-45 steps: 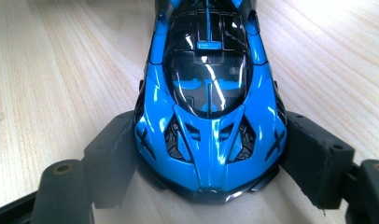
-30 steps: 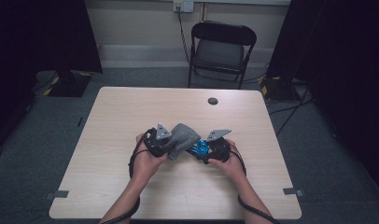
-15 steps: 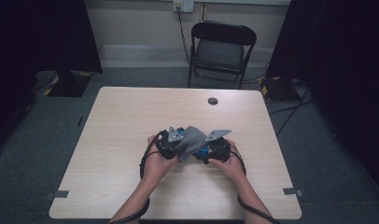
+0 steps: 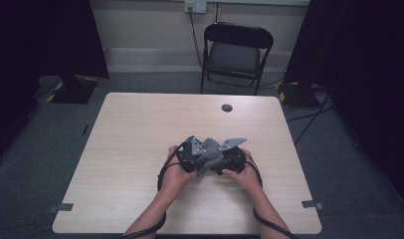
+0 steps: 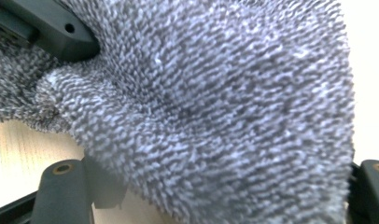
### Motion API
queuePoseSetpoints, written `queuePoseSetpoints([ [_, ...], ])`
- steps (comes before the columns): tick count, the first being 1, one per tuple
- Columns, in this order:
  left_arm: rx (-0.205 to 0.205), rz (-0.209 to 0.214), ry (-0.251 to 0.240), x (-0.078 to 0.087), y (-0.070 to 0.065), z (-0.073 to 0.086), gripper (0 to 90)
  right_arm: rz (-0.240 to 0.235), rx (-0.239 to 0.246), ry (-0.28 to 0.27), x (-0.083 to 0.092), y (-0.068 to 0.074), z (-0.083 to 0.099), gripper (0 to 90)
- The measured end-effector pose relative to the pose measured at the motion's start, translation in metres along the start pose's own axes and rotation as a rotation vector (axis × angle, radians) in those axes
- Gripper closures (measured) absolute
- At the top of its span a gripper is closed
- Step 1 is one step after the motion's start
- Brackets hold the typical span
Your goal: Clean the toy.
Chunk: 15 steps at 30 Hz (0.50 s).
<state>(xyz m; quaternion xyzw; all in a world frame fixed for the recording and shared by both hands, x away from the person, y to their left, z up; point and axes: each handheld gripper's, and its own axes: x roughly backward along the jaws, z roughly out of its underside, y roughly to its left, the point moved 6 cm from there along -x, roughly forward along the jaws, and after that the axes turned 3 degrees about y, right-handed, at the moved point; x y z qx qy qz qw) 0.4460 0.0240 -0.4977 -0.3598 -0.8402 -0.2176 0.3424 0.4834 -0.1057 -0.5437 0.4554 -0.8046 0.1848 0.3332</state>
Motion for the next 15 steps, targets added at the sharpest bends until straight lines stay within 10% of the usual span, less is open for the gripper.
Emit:
queuePoseSetpoints([
  [15,-0.022,-0.021,0.034,-0.0039,0.0035,0.0019,74.8,0.000,0.000,0.000,0.0000,0.0000,0.0000,24.0],
])
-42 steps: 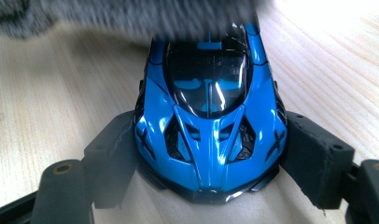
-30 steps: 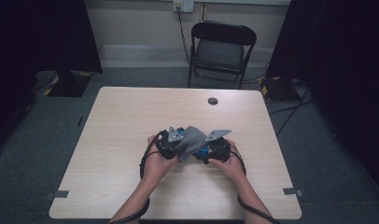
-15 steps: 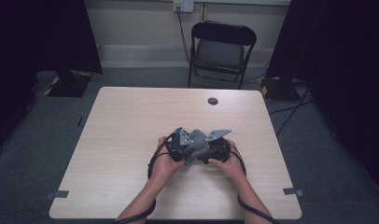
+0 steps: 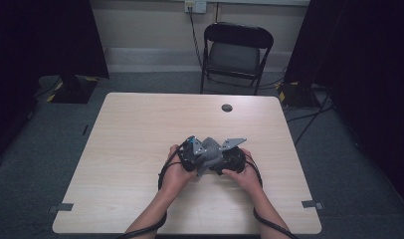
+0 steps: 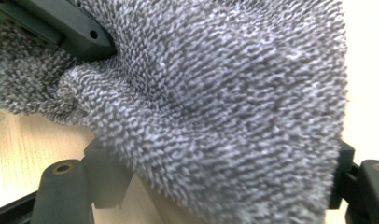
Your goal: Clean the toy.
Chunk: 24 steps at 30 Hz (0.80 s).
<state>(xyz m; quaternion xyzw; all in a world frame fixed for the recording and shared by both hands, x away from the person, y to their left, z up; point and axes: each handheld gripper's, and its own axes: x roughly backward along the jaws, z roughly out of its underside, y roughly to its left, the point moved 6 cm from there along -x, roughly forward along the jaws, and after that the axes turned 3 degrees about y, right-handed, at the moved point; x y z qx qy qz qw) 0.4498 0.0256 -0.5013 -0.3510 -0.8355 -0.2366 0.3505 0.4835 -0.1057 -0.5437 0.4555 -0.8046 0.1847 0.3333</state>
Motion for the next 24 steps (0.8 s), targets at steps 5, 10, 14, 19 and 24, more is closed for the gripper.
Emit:
queuePoseSetpoints([
  [5,-0.009,-0.014,0.008,0.000,0.002,0.001,74.8,0.000,0.000,0.000,0.000,0.000,0.000,24.1],
  [10,-0.013,-0.029,0.021,0.002,0.007,0.003,74.9,0.000,-0.001,0.000,0.000,0.000,0.000,24.1],
  [14,-0.005,-0.041,0.029,0.003,0.012,0.004,74.9,-0.001,0.000,0.000,0.000,0.000,0.000,24.1],
  [19,0.006,-0.051,0.032,0.005,0.016,0.006,75.0,-0.001,0.000,0.000,0.000,0.000,0.000,24.1],
  [24,0.015,-0.061,0.038,0.006,0.021,0.008,74.9,-0.001,0.000,0.000,0.000,0.000,0.000,24.1],
])
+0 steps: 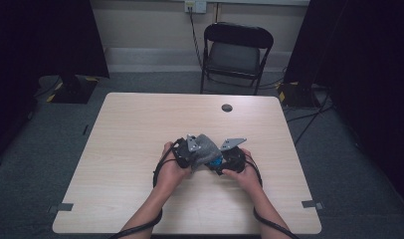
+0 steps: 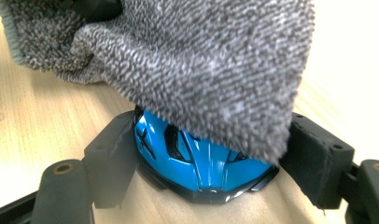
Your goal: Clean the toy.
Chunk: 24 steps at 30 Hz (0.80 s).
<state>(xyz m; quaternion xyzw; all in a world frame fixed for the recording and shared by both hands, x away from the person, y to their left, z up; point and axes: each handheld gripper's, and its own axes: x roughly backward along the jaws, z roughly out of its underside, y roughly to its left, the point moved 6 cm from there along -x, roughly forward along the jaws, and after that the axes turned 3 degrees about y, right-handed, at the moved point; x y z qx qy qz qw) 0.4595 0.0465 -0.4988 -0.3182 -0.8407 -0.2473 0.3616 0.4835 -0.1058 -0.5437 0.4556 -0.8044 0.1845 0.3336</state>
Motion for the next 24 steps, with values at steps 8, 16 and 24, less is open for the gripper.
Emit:
queuePoseSetpoints([
  [8,0.036,-0.004,0.001,0.000,0.007,0.001,74.9,0.000,0.000,0.000,0.000,0.000,0.000,24.1],
  [16,0.072,-0.019,-0.018,0.001,0.015,-0.002,74.6,0.000,-0.001,0.000,0.000,0.000,0.000,24.1],
  [24,0.123,-0.022,-0.042,0.000,0.022,-0.001,74.3,0.000,0.000,0.000,0.000,0.000,0.000,24.1],
])
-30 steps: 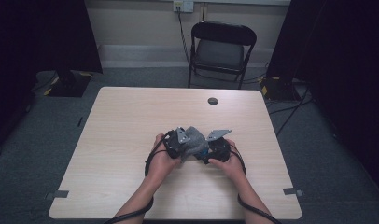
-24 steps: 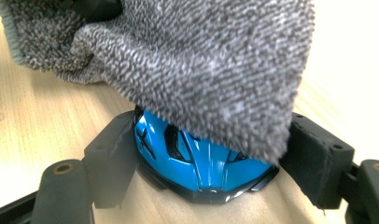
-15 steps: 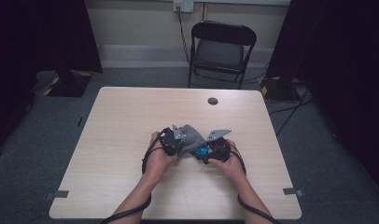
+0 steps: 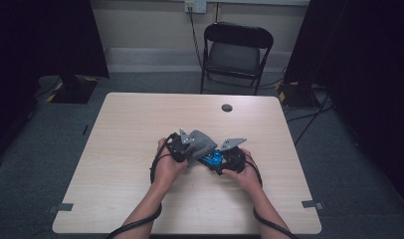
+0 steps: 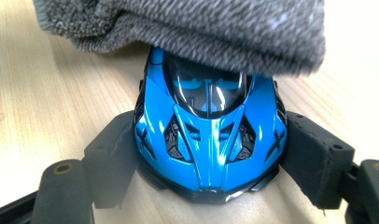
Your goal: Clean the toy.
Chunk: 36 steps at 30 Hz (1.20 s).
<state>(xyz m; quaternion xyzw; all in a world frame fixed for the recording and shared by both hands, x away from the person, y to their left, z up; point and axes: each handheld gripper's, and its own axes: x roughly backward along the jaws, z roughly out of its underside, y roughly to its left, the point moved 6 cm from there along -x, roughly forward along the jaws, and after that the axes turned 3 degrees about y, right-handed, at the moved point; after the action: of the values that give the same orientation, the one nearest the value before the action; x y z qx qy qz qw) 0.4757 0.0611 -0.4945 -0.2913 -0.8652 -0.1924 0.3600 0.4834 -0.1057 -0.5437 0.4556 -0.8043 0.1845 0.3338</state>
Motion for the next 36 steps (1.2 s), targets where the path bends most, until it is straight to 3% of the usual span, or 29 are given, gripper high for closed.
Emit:
queuePoseSetpoints([
  [36,0.090,-0.052,0.017,0.001,0.034,0.015,74.7,0.000,0.000,0.000,0.000,0.000,0.000,24.1],
])
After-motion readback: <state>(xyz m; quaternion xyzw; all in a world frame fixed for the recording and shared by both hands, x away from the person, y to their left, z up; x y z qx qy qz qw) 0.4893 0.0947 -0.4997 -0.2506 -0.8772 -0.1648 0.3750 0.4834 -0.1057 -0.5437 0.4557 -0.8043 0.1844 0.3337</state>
